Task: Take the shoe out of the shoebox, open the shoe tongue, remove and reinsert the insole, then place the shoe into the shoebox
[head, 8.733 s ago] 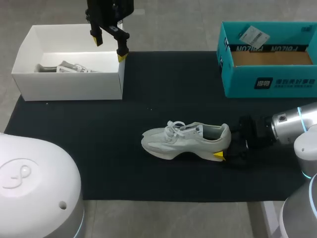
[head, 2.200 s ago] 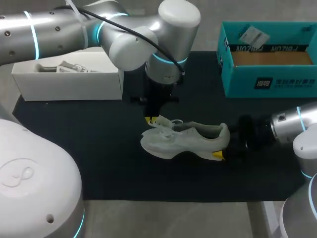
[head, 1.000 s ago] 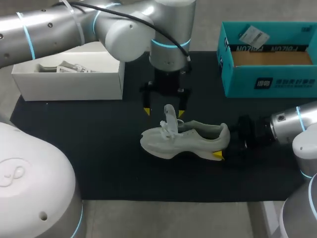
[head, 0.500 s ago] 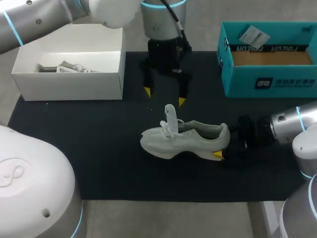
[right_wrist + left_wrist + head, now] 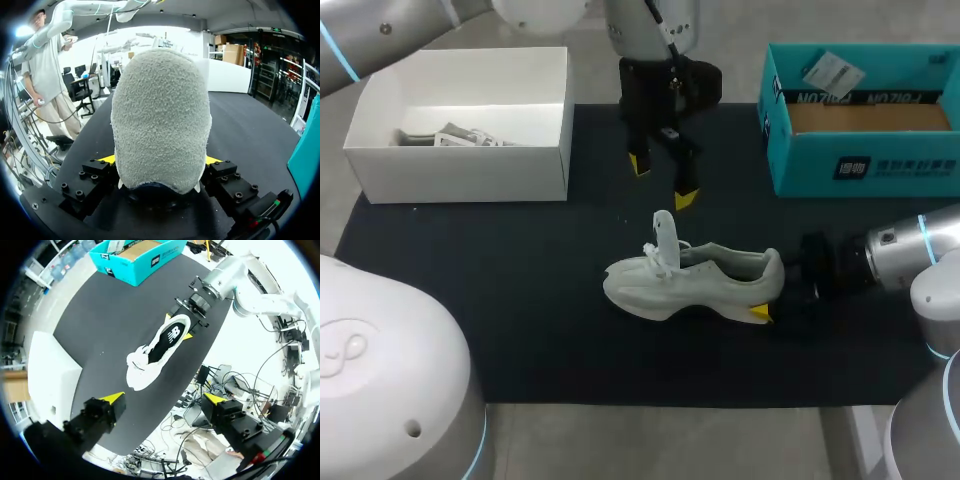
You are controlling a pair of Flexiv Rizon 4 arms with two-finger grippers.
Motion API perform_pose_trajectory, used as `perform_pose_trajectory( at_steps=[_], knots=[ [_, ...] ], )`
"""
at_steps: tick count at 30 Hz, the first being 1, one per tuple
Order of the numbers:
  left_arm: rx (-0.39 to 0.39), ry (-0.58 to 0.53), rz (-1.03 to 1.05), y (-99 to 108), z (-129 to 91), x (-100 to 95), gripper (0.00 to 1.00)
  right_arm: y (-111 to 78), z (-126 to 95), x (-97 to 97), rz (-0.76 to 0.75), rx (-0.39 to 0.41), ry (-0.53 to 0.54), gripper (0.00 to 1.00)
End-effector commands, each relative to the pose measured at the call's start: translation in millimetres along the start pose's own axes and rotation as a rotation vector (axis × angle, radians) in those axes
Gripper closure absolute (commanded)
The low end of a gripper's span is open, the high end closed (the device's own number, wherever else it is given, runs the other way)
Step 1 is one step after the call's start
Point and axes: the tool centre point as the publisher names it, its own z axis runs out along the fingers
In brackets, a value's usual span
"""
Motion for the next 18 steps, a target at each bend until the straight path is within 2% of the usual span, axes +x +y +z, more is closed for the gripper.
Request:
perform_pose_trajectory(
  at_steps=[1, 3, 4, 7, 9, 10, 11, 13, 18],
  knots=[
    [0.046, 0.006, 0.551, 3.7, 1.8, -1.9, 0.00, -4.2, 2.7, -0.2, 0.000, 0.003, -0.002, 1.00],
    [0.067, 0.005, 0.555, 3.9, 2.8, -2.2, 0.00, -4.2, 2.7, -0.2, 0.000, 0.003, -0.002, 1.00],
    [0.136, 0.047, 0.542, 3.7, 2.8, -2.0, 0.00, -4.2, 2.7, -0.2, 0.000, 0.003, -0.002, 1.00],
    [0.213, 0.010, 0.553, -0.5, 3.5, -2.9, 0.00, -4.2, 2.7, -0.2, 0.000, 0.003, -0.002, 1.00],
    [0.227, -0.007, 0.555, -4.1, 5.5, -4.0, 0.00, -4.2, 2.7, -0.2, 0.000, 0.003, -0.002, 1.00],
    [0.239, -0.011, 0.551, -6.6, 8.0, -4.1, 0.13, -4.2, 2.7, -0.2, 0.000, 0.003, -0.002, 1.00],
    [0.252, -0.009, 0.548, -8.5, 9.5, -4.5, 0.54, -4.2, 2.7, -0.2, 0.000, 0.003, -0.002, 1.00],
    [0.255, -0.012, 0.546, -12.6, 13.6, -4.7, 1.00, -4.2, 2.7, -0.2, 0.000, 0.003, -0.002, 1.00],
    [0.262, -0.027, 0.545, -21.2, 17.3, -2.2, 1.00, -4.2, 2.7, -0.2, 0.000, 0.003, -0.002, 1.00]
  ],
)
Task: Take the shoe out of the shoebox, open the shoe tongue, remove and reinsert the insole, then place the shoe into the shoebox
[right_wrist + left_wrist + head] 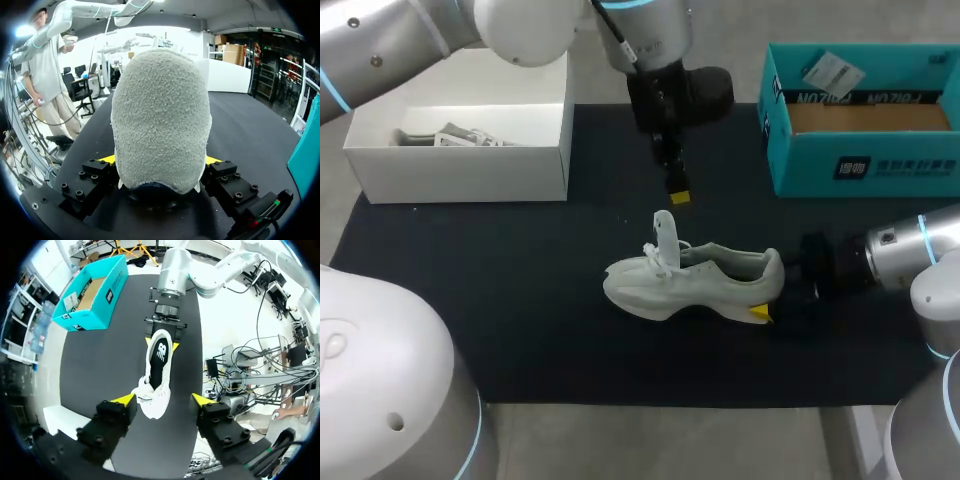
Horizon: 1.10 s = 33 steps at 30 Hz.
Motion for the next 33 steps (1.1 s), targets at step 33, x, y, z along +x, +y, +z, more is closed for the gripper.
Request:
perform_pose_trajectory(
  at_steps=[33],
  knots=[
    [0.059, 0.070, 0.150, -23.3, 53.0, 3.1, 1.00, -4.2, 2.7, -0.3, 0.000, 0.003, -0.002, 1.00]
  ],
)
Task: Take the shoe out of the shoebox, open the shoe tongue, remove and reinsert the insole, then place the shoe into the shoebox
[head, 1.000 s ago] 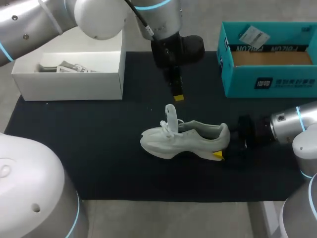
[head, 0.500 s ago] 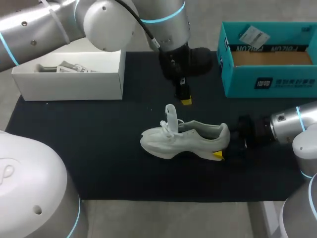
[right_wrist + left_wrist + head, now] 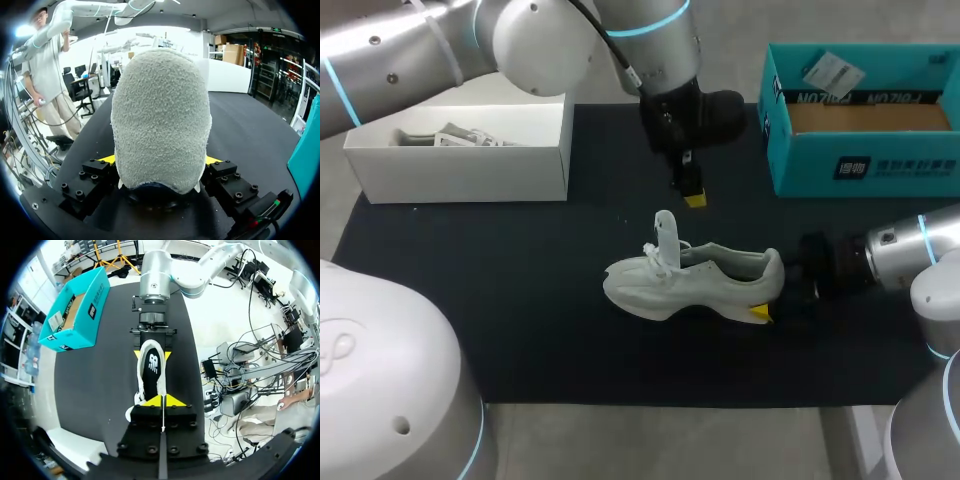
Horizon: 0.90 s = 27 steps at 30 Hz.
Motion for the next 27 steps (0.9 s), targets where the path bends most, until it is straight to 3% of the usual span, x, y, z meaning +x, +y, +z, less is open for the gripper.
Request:
perform_pose_trajectory(
  at_steps=[1, 13, 27],
  knots=[
    [-0.001, -0.024, 0.037, -5.3, 27.2, -6.7, 1.00, -4.1, 2.7, -0.2, 0.001, 0.003, -0.002, 1.00],
    [-0.038, -0.034, 0.081, -16.3, 80.5, -18.5, 1.00, -4.1, 2.7, -0.2, 0.001, 0.003, -0.002, 1.00],
    [-0.007, -0.075, 0.149, -22.2, 142.2, -27.7, 1.00, -4.1, 2.7, -0.2, 0.001, 0.003, -0.002, 1.00]
  ],
)
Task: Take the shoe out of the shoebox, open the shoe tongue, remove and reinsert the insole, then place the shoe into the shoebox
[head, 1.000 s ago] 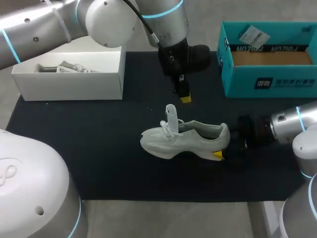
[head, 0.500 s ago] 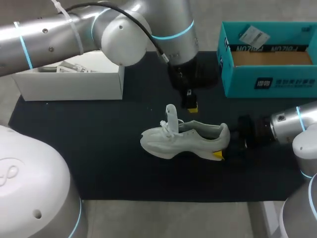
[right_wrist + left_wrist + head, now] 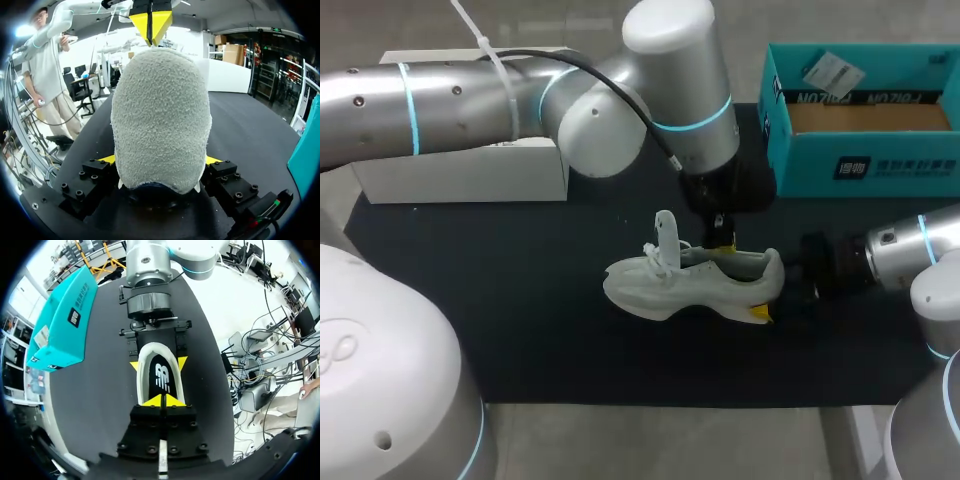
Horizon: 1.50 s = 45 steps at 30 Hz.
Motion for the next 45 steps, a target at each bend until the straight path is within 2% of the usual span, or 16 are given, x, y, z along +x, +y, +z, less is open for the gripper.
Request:
perform_pose_trajectory(
  at_steps=[1, 13, 19, 30, 38, 45],
  knots=[
    [0.006, -0.002, 0.008, -2.4, 25.7, -3.8, 1.00, -4.2, 2.7, -0.3, 0.000, 0.003, -0.002, 1.00],
    [-0.008, 0.033, 0.039, -3.4, 58.4, -7.2, 1.00, -4.2, 2.7, -0.3, 0.000, 0.003, -0.002, 1.00],
    [-0.041, 0.063, 0.065, 2.3, 73.0, 0.4, 1.00, -4.2, 2.7, -0.3, 0.000, 0.003, -0.002, 1.00],
    [-0.132, 0.183, 0.059, 22.0, 77.3, 14.2, 1.00, -4.2, 2.7, -0.3, 0.000, 0.003, -0.002, 1.00],
    [-0.172, 0.276, 0.060, 30.7, 90.2, 22.4, 1.00, -4.2, 2.7, -0.3, 0.000, 0.003, -0.002, 1.00],
    [-0.164, 0.284, 0.047, 30.5, 98.2, 29.3, 1.00, -4.2, 2.7, -0.3, 0.000, 0.003, -0.002, 1.00]
  ],
)
